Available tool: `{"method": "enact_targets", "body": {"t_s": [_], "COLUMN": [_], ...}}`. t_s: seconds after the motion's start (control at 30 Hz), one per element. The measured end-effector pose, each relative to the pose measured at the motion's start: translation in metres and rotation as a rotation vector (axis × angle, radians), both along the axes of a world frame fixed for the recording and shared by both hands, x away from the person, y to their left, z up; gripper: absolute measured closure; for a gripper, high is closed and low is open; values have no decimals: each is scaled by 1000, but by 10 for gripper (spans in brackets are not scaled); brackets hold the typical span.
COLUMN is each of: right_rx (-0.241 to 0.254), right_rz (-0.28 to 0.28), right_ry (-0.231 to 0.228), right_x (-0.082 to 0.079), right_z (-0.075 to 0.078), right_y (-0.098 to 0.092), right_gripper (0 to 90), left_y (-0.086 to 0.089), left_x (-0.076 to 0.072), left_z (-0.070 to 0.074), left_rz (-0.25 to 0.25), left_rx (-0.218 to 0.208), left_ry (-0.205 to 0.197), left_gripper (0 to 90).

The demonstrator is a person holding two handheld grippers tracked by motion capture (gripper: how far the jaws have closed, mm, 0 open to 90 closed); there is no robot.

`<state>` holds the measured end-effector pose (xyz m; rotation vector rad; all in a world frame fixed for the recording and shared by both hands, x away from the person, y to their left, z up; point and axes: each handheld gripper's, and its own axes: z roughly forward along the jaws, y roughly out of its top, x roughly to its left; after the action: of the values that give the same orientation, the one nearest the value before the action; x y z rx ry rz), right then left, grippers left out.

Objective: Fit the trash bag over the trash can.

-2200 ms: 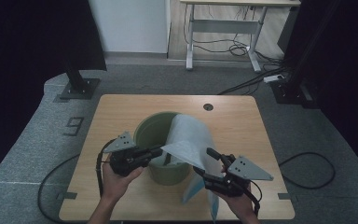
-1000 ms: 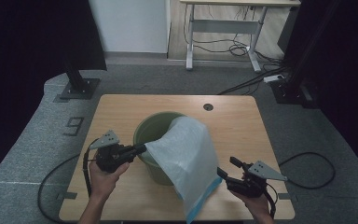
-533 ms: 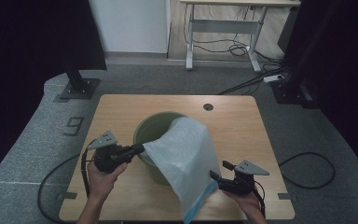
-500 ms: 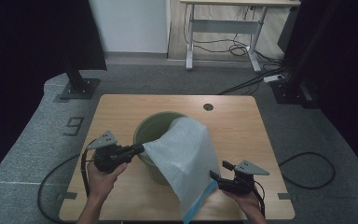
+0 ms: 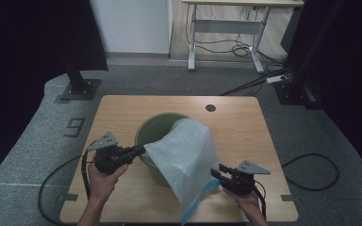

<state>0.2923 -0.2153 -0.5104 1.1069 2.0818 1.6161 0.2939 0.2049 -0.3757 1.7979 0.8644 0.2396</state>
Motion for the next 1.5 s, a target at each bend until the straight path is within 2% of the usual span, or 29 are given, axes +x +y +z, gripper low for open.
{"method": "enact_targets", "body": {"t_s": [0.03,0.07,0.13,0.2,0.33,0.4,0.47,0.6,0.7,0.8,0.97,1.1,1.27,1.5], "right_rx": [3,1,3,6,24,35,44,39,51,47,57,73,78,84], "right_rz": [2,4,8,11,3,-10,-22,-50,-71,-84,-104,-97,-70,-32], "right_ry": [-9,-15,-24,-32,-88,-106,-113,-134,-147,-159,-155,-154,-176,-191], "right_x": [0,-1,-3,-4,-11,-12,-13,-13,-13,-14,-12,-11,-10,-12], "right_z": [0,3,7,10,28,39,52,68,75,81,85,88,97,107], "right_y": [0,1,1,1,-3,-6,-11,-19,-27,-31,-37,-35,-22,-7], "right_gripper": [756,869,888,889,889,889,889,889,888,889,889,889,889,889], "left_y": [0,0,1,1,1,0,1,7,13,12,8,-7,-33,-56], "left_x": [0,0,0,0,-1,-3,-6,-13,-18,-22,-22,-18,-9,-1], "left_z": [0,0,1,1,5,11,18,30,38,45,48,46,42,30], "left_rz": [1,1,0,0,-13,-25,-5,32,30,21,0,-32,-77,-119], "left_rx": [0,0,0,-1,-3,11,18,-11,-41,-29,-26,-6,47,84], "left_ry": [-1,-1,-3,-4,-16,-26,-56,-91,-109,-126,-123,-109,-75,-27], "left_gripper": [859,858,857,856,834,772,674,524,494,483,468,468,448,405]}}
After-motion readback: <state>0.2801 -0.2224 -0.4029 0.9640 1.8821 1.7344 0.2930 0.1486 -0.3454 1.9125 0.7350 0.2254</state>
